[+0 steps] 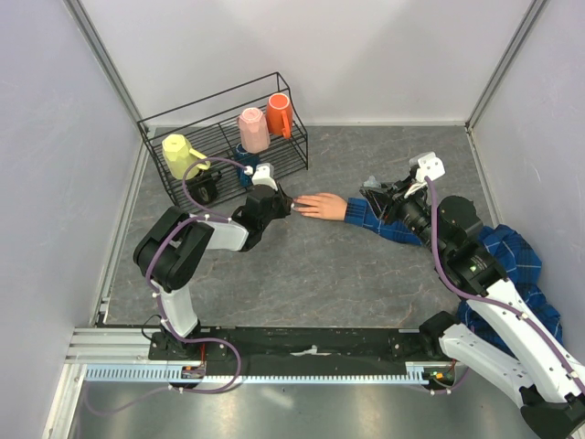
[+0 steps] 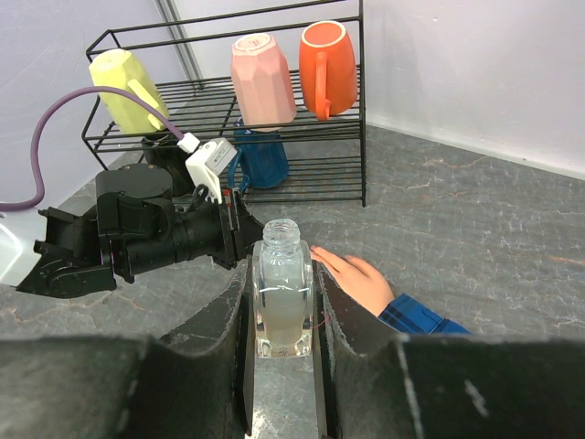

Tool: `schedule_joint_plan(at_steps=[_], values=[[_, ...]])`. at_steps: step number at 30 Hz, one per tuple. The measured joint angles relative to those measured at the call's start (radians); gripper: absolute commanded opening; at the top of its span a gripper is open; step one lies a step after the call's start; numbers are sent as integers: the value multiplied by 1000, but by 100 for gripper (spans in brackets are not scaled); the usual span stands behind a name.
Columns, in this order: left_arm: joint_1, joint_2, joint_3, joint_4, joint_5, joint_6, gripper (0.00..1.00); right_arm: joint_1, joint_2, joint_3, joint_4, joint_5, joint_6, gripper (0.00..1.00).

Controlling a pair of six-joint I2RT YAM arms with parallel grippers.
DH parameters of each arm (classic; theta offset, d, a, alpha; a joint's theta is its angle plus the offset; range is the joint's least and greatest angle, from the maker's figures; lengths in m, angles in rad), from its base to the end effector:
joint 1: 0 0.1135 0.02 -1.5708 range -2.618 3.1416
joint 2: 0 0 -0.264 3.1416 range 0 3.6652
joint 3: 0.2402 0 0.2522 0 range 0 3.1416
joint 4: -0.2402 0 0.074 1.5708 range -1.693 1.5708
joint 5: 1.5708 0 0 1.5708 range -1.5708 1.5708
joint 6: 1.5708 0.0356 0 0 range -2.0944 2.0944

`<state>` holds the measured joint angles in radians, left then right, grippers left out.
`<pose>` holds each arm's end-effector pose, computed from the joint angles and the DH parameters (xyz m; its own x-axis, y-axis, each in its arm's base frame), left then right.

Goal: Paint the nails

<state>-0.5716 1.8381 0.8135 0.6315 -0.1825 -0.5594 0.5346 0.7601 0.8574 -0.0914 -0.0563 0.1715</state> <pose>0.3138 -0.1942 0.1482 -0.4806 -0.3114 -0.8198 0.1604 0.8878 -0.4313 0.1506 0.0915 0.3796 -0.0901 0.1447 -0.9854 -0.5498 0.8177 0.1703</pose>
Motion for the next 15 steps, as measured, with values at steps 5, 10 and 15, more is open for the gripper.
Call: schedule_joint_plan(at_steps=[5, 10, 15], values=[[0, 0, 0, -3, -3, 0, 2, 0, 0, 0, 0, 0, 0, 0], [0, 0, 2, -6, -3, 0, 2, 0, 0, 0, 0, 0, 0, 0], [1, 0, 6, -9, -3, 0, 2, 0, 0, 0, 0, 0, 0, 0]])
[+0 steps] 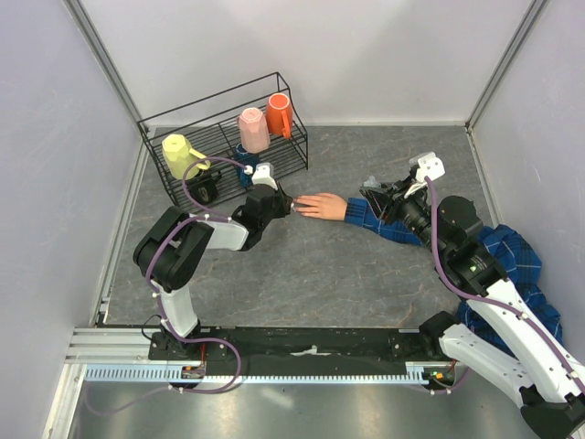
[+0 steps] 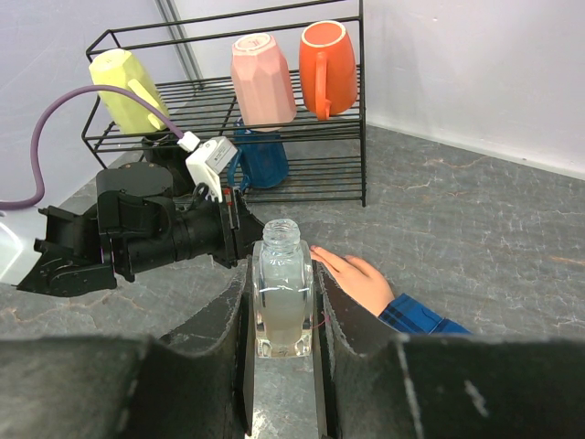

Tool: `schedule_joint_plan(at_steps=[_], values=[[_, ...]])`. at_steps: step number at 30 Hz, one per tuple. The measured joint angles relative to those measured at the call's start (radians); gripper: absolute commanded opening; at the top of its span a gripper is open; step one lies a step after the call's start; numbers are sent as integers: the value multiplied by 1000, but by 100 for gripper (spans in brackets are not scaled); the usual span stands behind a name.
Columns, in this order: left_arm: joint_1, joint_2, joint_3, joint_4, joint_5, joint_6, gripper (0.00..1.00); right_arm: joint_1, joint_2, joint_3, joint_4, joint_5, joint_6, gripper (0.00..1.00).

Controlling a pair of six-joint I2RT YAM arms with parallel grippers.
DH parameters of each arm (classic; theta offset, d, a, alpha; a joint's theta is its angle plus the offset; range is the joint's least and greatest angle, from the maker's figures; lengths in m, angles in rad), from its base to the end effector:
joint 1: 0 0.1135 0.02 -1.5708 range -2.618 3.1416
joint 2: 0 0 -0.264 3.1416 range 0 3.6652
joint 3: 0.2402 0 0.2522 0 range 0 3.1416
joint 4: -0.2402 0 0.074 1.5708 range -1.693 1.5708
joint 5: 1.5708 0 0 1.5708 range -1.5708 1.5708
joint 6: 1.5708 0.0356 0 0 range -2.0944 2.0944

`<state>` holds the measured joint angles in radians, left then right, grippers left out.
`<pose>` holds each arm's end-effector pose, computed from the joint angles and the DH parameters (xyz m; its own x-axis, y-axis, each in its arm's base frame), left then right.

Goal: Paint the nails

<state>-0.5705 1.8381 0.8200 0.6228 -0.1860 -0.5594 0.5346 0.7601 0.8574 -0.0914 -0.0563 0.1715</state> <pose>0.3149 -0.1943 0.1492 -0.4801 -0.3116 -0.8200 0.1561 0.8895 -0.4294 0.1506 0.0915 0.3796 -0.0901 0.1447 -0.9854 -0.5498 0.8177 0.1703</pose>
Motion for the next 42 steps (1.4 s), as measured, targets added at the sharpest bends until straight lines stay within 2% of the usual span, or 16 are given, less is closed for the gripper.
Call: schedule_joint_plan(at_steps=[22, 30, 42], values=[[15, -3, 6, -1, -10, 2, 2, 0, 0, 0, 0, -1, 0, 0], [15, -90, -14, 0, -14, 10, 2, 0, 0, 0, 0, -1, 0, 0], [15, -51, -16, 0, 33, 3, 2, 0, 0, 0, 0, -8, 0, 0]])
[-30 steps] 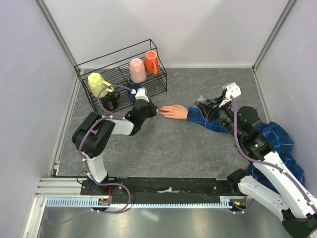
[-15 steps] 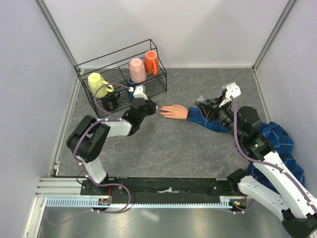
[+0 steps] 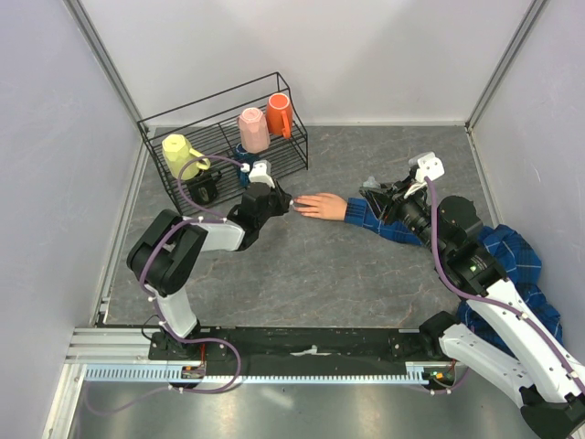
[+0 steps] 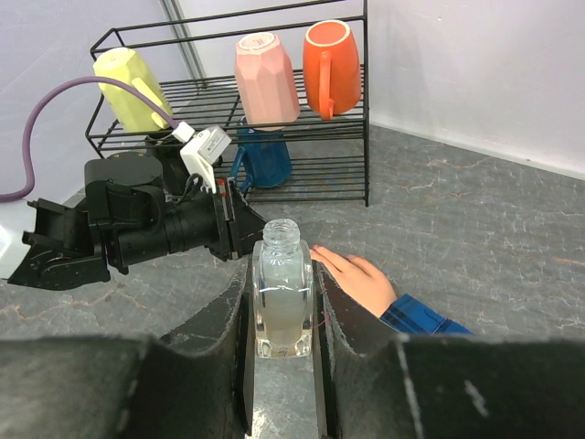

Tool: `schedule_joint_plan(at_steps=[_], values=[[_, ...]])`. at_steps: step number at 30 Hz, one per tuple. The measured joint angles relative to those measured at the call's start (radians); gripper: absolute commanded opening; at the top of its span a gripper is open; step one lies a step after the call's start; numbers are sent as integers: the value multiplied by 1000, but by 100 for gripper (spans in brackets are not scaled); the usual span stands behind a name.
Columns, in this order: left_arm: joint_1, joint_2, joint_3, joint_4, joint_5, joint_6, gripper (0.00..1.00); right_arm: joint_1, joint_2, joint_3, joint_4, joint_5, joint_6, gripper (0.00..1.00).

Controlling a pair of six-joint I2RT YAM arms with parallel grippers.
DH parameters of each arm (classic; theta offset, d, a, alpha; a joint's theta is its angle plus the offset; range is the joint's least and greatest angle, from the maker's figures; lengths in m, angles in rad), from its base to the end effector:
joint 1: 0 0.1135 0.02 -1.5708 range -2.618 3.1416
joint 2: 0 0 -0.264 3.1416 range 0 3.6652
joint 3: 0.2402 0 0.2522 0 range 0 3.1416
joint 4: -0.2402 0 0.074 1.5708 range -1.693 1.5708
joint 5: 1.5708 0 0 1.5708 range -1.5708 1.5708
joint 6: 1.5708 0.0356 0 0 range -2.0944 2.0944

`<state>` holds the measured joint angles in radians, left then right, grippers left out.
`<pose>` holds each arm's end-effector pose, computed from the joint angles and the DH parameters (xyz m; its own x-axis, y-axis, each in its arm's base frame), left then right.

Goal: Paint the nails

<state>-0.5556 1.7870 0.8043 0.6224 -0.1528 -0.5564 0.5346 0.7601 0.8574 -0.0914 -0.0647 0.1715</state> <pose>0.3126 -0.1877 0.1623 -0.4658 -0.3252 -0.8230 0.1817 0.8750 -0.4487 0.1504 0.0917 0.3796 -0.0913 0.1439 -0.9854 -0.5566 0.8131 0.1703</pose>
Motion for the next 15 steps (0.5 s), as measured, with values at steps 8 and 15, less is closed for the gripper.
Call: schedule_joint_plan(at_steps=[8, 15], values=[[0, 21, 0, 0, 6, -5, 2, 0, 0, 0, 0, -7, 0, 0], [0, 26, 10, 0, 6, -5, 2, 0, 0, 0, 0, -8, 0, 0]])
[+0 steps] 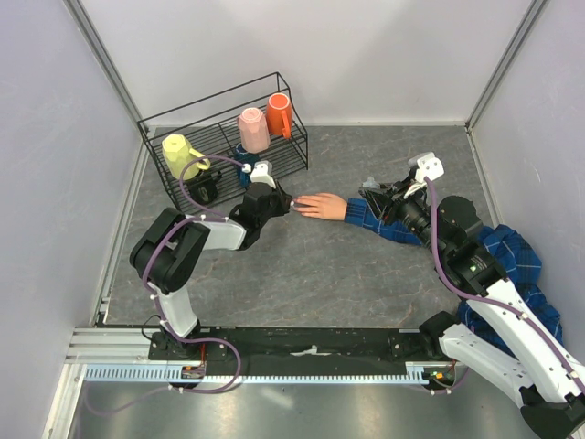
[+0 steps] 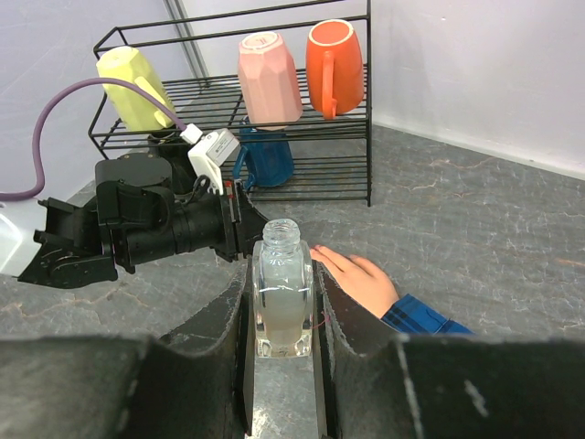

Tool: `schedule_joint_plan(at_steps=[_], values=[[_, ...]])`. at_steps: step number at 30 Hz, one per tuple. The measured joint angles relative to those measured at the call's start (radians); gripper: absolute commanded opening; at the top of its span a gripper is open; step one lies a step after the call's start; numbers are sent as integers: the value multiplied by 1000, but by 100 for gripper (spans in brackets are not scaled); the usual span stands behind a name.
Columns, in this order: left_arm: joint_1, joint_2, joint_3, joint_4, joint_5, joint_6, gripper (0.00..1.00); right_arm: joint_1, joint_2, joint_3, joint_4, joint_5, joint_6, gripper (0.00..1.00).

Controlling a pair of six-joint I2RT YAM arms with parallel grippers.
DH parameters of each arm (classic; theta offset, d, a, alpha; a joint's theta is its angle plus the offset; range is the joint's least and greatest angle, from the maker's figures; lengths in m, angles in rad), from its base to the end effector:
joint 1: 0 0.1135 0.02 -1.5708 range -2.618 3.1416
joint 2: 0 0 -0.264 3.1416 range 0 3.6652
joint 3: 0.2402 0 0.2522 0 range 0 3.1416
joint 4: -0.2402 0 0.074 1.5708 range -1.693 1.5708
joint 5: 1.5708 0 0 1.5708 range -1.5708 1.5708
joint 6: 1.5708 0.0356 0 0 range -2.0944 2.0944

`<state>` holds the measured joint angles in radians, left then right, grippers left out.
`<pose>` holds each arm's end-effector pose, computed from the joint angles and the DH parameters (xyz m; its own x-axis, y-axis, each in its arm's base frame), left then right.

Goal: Paint the nails

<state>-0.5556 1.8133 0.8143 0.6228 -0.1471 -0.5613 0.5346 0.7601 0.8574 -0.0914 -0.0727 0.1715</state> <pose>0.3154 -0.1897 0.1561 -0.4803 -0.3216 -0.8160 0.1775 0.8755 -0.4495 0.1502 0.0920 0.3796 -0.0924 0.1431 -0.9854 -0.5631 0.8086 0.1702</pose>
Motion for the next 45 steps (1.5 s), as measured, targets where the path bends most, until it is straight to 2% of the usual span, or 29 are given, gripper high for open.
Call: schedule_joint_plan(at_steps=[45], values=[[2, 32, 33, -39, -13, -7, 2, 0, 0, 0, 0, -2, 0, 0]])
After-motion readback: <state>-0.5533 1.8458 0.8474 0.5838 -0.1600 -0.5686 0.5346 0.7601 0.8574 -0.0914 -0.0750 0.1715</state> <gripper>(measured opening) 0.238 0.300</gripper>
